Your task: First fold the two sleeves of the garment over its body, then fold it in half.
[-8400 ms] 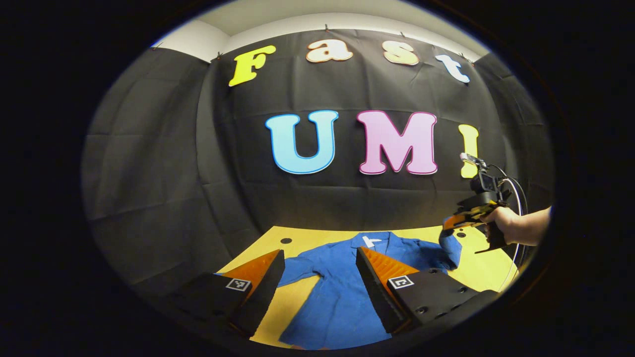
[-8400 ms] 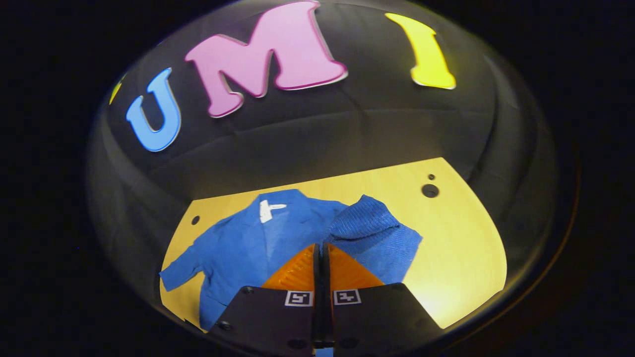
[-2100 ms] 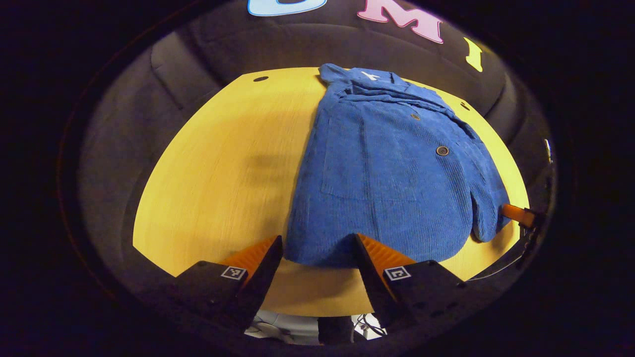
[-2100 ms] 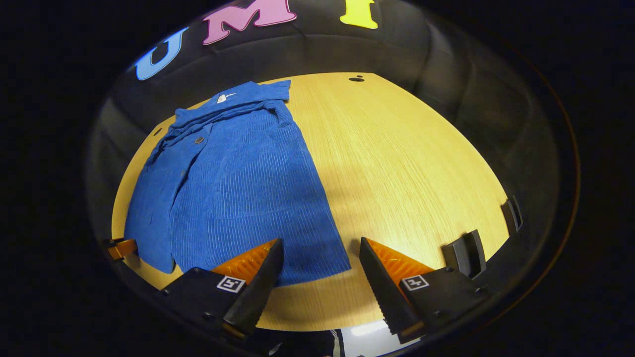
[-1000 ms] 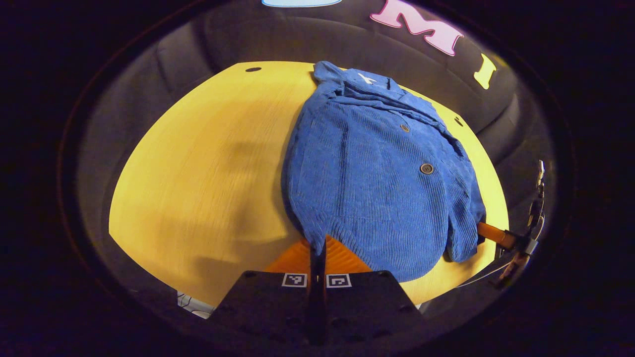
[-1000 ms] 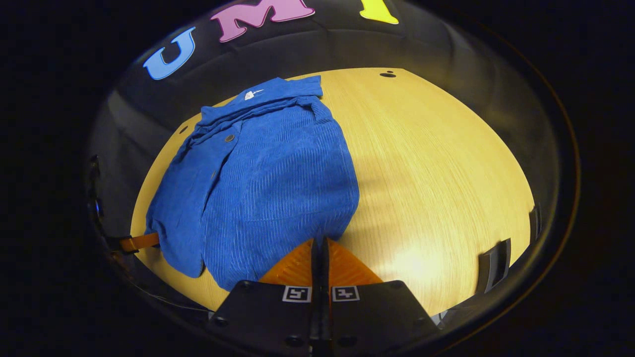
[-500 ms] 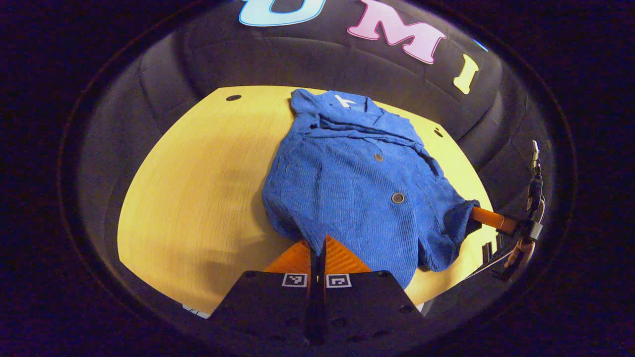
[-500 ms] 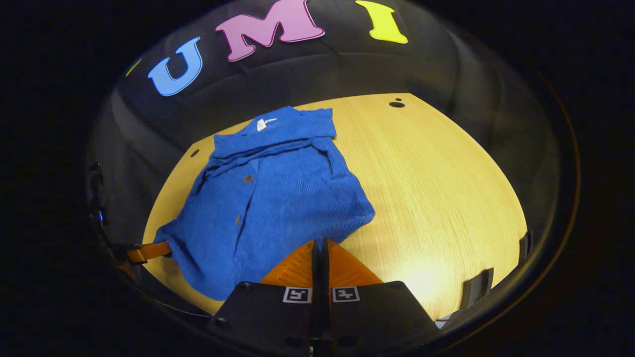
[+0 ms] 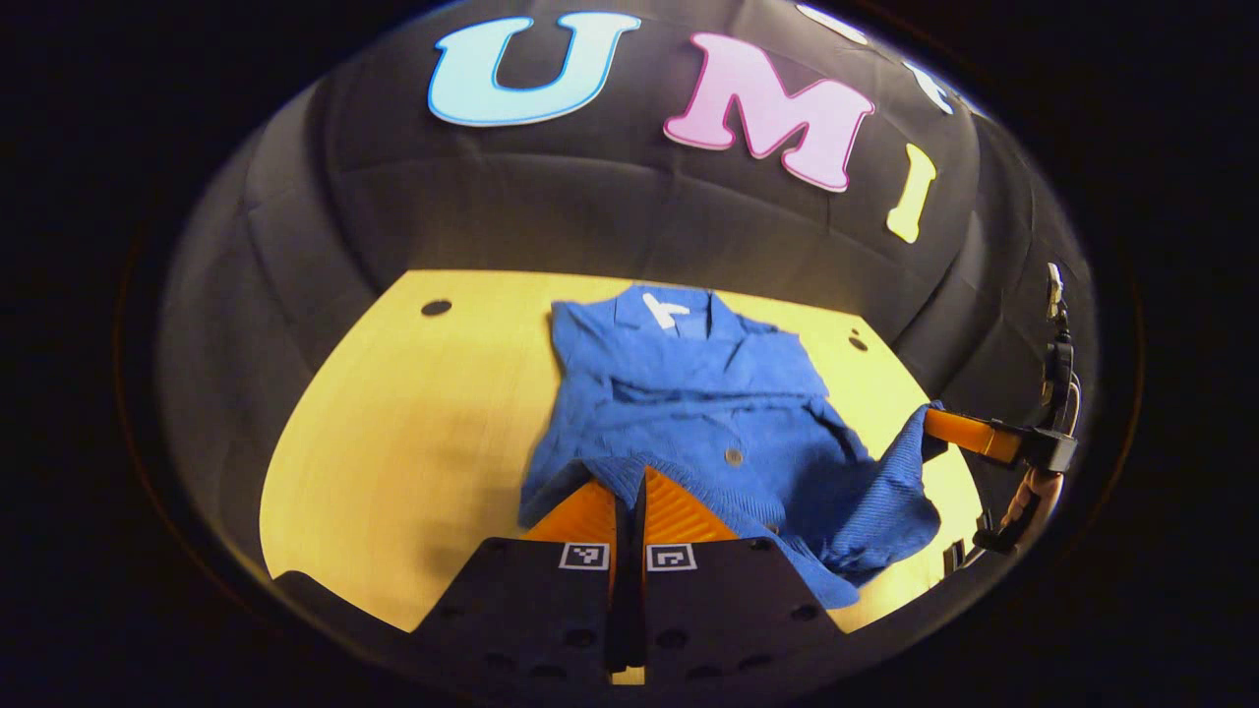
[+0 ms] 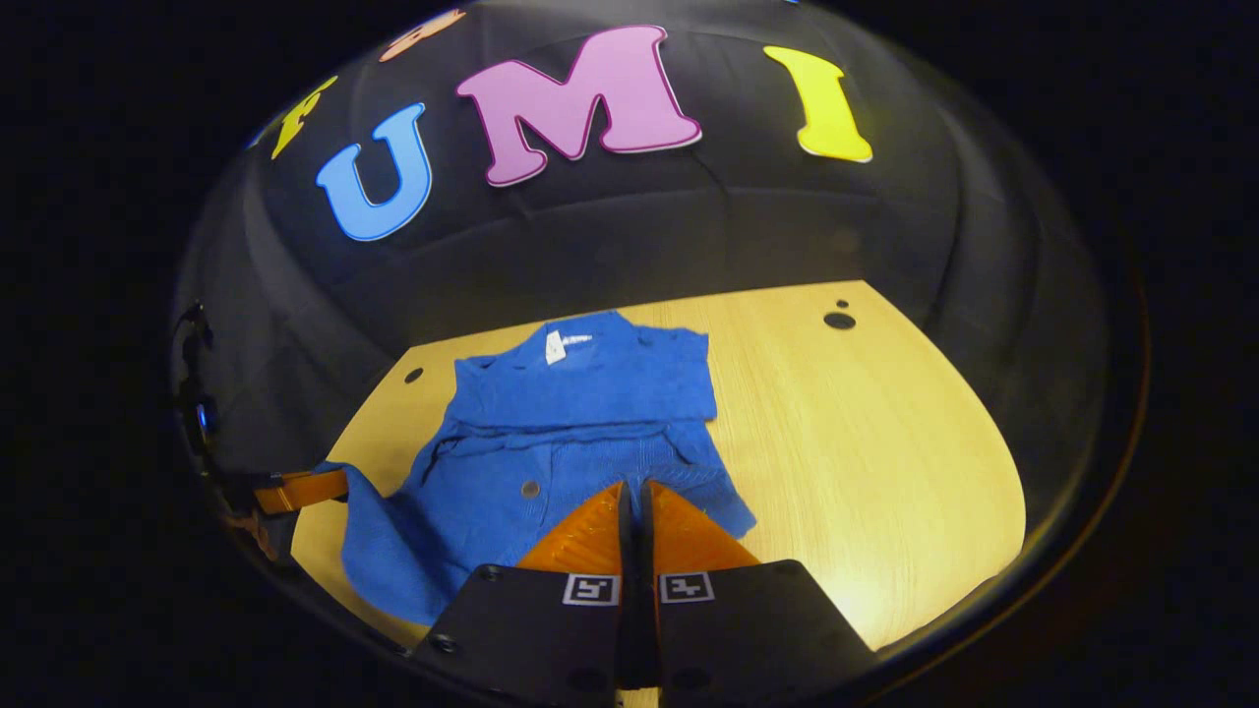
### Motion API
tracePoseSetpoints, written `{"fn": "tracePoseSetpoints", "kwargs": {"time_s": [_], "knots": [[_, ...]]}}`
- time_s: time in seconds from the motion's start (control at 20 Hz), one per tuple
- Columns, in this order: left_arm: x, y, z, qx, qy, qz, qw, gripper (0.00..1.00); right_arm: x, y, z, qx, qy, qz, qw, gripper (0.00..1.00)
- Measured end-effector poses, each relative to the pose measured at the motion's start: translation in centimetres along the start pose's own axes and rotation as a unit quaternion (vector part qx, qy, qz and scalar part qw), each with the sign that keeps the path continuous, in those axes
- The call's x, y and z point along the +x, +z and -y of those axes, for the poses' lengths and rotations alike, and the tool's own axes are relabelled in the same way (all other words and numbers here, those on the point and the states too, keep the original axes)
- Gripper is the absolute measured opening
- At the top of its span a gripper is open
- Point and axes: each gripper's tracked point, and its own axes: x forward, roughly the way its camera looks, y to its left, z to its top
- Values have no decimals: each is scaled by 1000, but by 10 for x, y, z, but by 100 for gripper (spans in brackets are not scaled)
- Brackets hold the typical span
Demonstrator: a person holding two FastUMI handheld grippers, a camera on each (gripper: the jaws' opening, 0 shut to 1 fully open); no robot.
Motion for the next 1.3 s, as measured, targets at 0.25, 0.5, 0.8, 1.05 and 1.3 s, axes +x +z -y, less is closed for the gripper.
{"fn": "tracePoseSetpoints", "kwargs": {"time_s": [0.25,0.5,0.8,1.05,1.3], "knots": [[42,81,-18,7,32,76,997,0,52,77,-9,15,25,62,998,1],[98,139,-30,-1,50,132,990,0,111,129,2,21,34,94,995,1],[192,213,-57,-10,58,221,973,0,193,188,29,10,19,152,988,0],[278,207,-75,34,68,197,977,0,275,167,55,5,-11,136,991,4],[292,189,-81,52,105,162,980,81,290,127,61,1,-12,87,996,58]]}}
